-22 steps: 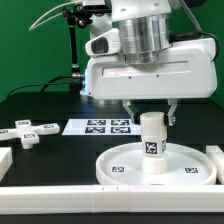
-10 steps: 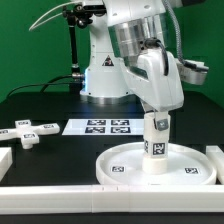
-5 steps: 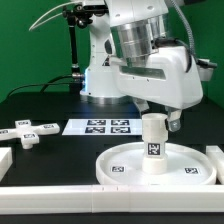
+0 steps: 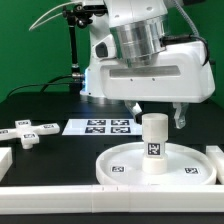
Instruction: Assemble round table
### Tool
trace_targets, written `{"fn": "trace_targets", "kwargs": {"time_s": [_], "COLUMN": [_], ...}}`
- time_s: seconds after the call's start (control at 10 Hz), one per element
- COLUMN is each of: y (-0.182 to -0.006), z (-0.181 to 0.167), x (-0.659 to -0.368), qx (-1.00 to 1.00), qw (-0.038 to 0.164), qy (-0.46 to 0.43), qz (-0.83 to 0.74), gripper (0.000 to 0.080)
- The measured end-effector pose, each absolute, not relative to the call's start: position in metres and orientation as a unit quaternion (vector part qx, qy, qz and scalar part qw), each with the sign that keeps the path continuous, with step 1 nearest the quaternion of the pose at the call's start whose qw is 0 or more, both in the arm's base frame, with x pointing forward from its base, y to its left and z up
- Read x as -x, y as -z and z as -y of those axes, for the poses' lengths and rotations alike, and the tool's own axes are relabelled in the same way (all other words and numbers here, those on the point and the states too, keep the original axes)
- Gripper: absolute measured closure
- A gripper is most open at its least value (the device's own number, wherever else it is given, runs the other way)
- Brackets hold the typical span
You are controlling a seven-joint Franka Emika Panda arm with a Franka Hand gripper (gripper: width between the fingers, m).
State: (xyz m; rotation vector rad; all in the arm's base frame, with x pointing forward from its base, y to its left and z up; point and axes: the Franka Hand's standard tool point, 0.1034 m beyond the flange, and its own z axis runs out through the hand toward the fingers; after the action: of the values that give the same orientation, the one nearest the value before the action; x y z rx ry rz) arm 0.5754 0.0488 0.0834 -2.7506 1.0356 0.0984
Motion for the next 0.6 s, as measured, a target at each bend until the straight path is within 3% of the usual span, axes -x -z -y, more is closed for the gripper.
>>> {"fn": "trace_targets", "kwargs": {"time_s": [0.4,0.6], "y": [-0.0855,-0.0857], "z": [-0.0508,-0.0494], "x": [-0.5817,-0.5824], "qx": [0.991,0.996], "qw": [0.068,0.067], "qy": [0.005,0.010], "qz": [-0.116,-0.050], "gripper": [0.0151,0.0151]}}
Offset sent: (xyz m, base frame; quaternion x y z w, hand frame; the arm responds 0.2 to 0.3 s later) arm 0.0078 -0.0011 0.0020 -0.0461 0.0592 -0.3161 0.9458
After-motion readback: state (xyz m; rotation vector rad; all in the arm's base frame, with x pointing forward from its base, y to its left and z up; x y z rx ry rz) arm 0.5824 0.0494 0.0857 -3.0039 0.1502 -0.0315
